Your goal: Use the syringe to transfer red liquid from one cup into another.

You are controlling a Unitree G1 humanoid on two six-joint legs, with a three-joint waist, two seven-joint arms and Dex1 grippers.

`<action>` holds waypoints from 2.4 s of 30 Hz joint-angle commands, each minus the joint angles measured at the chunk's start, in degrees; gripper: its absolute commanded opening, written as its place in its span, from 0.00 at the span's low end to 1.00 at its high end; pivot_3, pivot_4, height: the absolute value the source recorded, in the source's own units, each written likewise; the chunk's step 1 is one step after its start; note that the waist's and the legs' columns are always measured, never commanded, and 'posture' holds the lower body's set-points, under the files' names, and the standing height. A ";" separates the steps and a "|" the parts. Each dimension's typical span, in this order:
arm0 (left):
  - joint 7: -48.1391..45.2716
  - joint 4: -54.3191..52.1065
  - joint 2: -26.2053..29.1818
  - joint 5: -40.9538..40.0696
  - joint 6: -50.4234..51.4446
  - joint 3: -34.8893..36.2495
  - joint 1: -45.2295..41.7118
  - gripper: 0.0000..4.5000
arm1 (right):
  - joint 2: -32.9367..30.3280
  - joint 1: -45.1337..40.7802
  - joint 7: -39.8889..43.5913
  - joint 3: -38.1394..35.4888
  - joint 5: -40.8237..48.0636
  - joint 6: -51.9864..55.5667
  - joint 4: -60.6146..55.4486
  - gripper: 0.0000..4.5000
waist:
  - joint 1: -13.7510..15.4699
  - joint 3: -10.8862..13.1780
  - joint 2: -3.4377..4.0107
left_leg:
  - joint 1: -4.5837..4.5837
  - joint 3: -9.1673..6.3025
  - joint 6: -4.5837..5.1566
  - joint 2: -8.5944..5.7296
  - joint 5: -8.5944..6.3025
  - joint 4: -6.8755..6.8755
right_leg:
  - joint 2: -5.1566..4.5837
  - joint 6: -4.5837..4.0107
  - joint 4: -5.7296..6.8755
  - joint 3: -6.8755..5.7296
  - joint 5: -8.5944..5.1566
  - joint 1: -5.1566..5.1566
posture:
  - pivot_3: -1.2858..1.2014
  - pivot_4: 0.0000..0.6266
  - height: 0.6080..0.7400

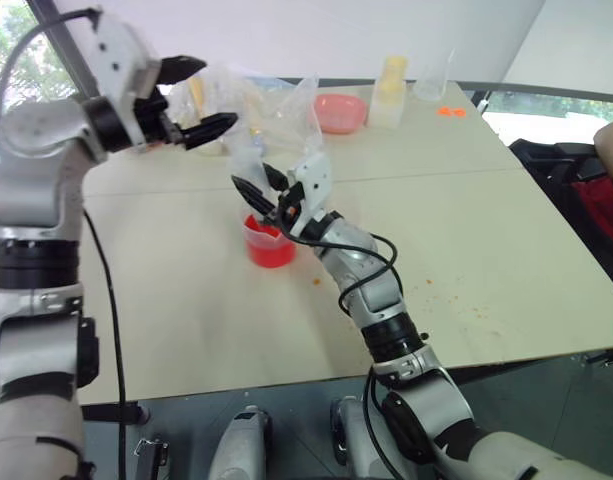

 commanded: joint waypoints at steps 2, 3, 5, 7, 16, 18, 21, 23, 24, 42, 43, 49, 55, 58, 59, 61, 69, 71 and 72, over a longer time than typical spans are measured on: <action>-4.26 -7.82 3.82 -9.09 14.01 3.06 8.94 0.89 | 0.69 -3.02 -1.99 -1.61 2.50 0.43 -9.08 0.32 | 0.00 0.01 0.05 | 0.01 0.01 0.00 0.00 0.00 0.00 | -0.01 0.00 0.00 0.01 0.00 0.00 | 0.52 0.24 1.00; -5.59 -10.21 4.97 -11.90 16.92 4.58 12.27 0.89 | 0.84 -3.01 -2.79 -1.83 2.31 0.37 -9.37 0.32 | 0.01 0.01 0.04 | 0.02 0.02 0.00 0.00 0.00 -0.01 | -0.02 0.00 0.00 0.02 0.00 0.01 | 0.52 0.24 1.00; -6.77 -13.89 6.25 -16.38 21.28 7.68 17.88 0.89 | 1.39 -3.01 -4.73 -2.37 1.98 0.03 -9.51 0.32 | -0.01 0.01 0.02 | 0.02 -0.01 0.00 0.04 0.00 0.00 | 0.01 0.00 0.01 0.00 0.00 0.01 | 0.52 0.24 1.00; -4.83 -15.13 5.57 -19.36 23.48 10.99 20.93 0.89 | 2.07 -3.13 -6.11 -2.88 2.06 -1.04 -9.03 0.32 | 0.00 0.01 0.01 | 0.02 -0.01 0.00 0.06 0.00 0.00 | 0.01 -0.01 0.00 -0.01 0.00 0.01 | 0.52 0.24 1.00; 3.05 -15.16 1.25 -20.05 22.11 13.05 21.94 0.89 | 2.19 -4.99 -8.23 -4.68 4.90 -1.21 -8.17 0.32 | 0.19 0.00 0.01 | 0.04 -0.04 -0.04 0.01 0.02 0.02 | -0.07 -0.02 -0.01 -0.06 0.00 0.07 | 0.52 0.24 1.00; 3.04 -15.18 1.09 -19.70 21.61 12.22 21.68 0.89 | 0.81 -5.69 -8.91 -6.46 5.99 0.12 -9.55 0.32 | 0.17 0.01 0.01 | 0.04 -0.03 -0.04 0.01 0.02 0.00 | -0.06 -0.02 -0.01 -0.06 0.00 0.06 | 0.52 0.24 1.00; 3.17 -14.77 0.63 -19.38 21.00 10.92 20.44 0.89 | -1.87 -6.31 -10.13 -9.41 7.36 2.32 -12.05 0.32 | 0.18 0.01 0.01 | 0.04 -0.04 -0.04 0.02 0.02 0.00 | -0.06 -0.02 -0.01 -0.06 0.00 0.06 | 0.52 0.24 1.00; 2.80 -14.17 -0.02 -18.96 20.40 9.06 18.40 0.89 | -4.93 -5.68 -10.90 -11.17 6.94 3.14 -14.06 0.32 | 0.59 0.00 0.01 | 0.03 -0.04 -0.04 0.01 0.02 0.00 | -0.08 -0.02 -0.02 -0.07 0.00 0.06 | 0.52 0.24 1.00; 2.58 -13.87 -0.15 -18.72 20.08 8.35 17.73 0.89 | -5.89 -5.31 -11.16 -11.45 6.76 3.40 -14.68 0.32 | 0.74 0.00 0.01 | 0.02 -0.05 -0.04 -0.02 0.02 0.01 | -0.11 -0.02 -0.03 -0.09 0.00 0.08 | 0.52 0.24 1.00; 1.49 16.41 -17.69 -3.65 -3.60 -3.70 -15.64 0.89 | -8.19 3.60 -14.83 -9.28 3.53 2.12 -16.74 0.32 | 0.29 0.00 0.01 | 0.00 0.03 -0.03 -0.08 0.03 0.01 | -0.08 0.00 -0.06 -0.02 0.00 0.07 | 0.52 0.24 1.00; 1.95 19.91 -19.42 -2.44 -6.16 -4.02 -17.95 0.89 | -8.17 4.22 -14.81 -8.79 3.07 1.78 -16.73 0.32 | 0.31 0.00 0.01 | 0.00 0.04 -0.03 -0.08 0.03 0.01 | -0.07 0.00 -0.06 -0.02 0.00 0.07 | 0.52 0.24 1.00; 0.17 31.89 -24.84 1.62 -15.20 -4.53 -24.91 0.89 | -7.71 5.98 -15.15 -6.98 1.52 0.67 -17.03 0.32 | 0.11 0.01 0.00 | -0.03 0.06 -0.03 -0.08 0.03 0.01 | -0.06 0.01 -0.09 -0.01 0.00 0.05 | 0.52 0.24 1.00; 0.03 39.55 -26.69 5.81 -21.45 -5.43 -28.23 0.89 | -7.02 6.45 -16.20 -6.66 0.78 0.01 -16.94 0.32 | 0.19 0.01 0.00 | -0.03 0.03 -0.02 -0.08 0.03 0.01 | -0.04 0.01 -0.08 -0.01 -0.01 0.05 | 0.52 0.24 1.00; -0.16 41.86 -26.25 8.57 -24.69 -6.53 -28.69 0.89 | -6.94 6.63 -16.34 -6.71 0.71 -0.12 -17.02 0.32 | 0.24 0.01 0.00 | -0.03 0.02 -0.02 -0.08 0.03 0.01 | -0.04 0.02 -0.09 -0.01 -0.01 0.05 | 0.52 0.24 1.00; -0.85 42.27 -25.92 8.95 -25.05 -6.66 -28.71 0.89 | -6.93 6.65 -16.40 -6.76 0.66 -0.18 -16.96 0.32 | 0.20 0.01 0.00 | -0.03 0.02 -0.02 -0.08 0.03 0.01 | -0.04 0.02 -0.09 -0.01 -0.01 0.05 | 0.52 0.24 1.00; -3.18 42.30 -25.33 8.80 -24.84 -6.54 -28.46 0.89 | -6.93 6.63 -16.47 -6.88 0.56 -0.31 -16.85 0.32 | 0.14 0.01 0.00 | -0.03 0.03 -0.02 -0.07 0.03 0.01 | -0.04 0.02 -0.08 -0.01 -0.01 0.05 | 0.52 0.24 1.00; -6.77 39.28 -23.18 7.61 -22.28 -4.90 -26.68 0.89 | -6.98 6.15 -16.41 -7.15 0.70 -0.80 -15.97 0.32 | 0.27 0.01 0.00 | -0.04 0.00 -0.02 -0.06 0.03 0.02 | -0.02 0.02 -0.07 -0.01 -0.01 0.04 | 0.52 0.24 1.00; -5.26 39.95 -23.11 8.36 -22.93 -4.89 -26.80 0.89 | -6.89 6.03 -16.30 -7.04 0.75 -0.90 -15.80 0.32 | 0.29 0.01 0.00 | -0.04 0.01 -0.02 -0.07 0.03 0.02 | -0.03 0.03 -0.08 -0.01 -0.01 0.05 | 0.52 0.24 1.00; -4.42 40.39 -23.19 8.59 -23.25 -4.79 -27.00 0.89 | -6.84 5.98 -16.22 -6.95 0.77 -0.94 -15.76 0.32 | 0.31 0.01 0.00 | -0.04 0.01 -0.02 -0.07 0.03 0.03 | -0.03 0.03 -0.08 -0.01 -0.01 0.05 | 0.52 0.24 1.00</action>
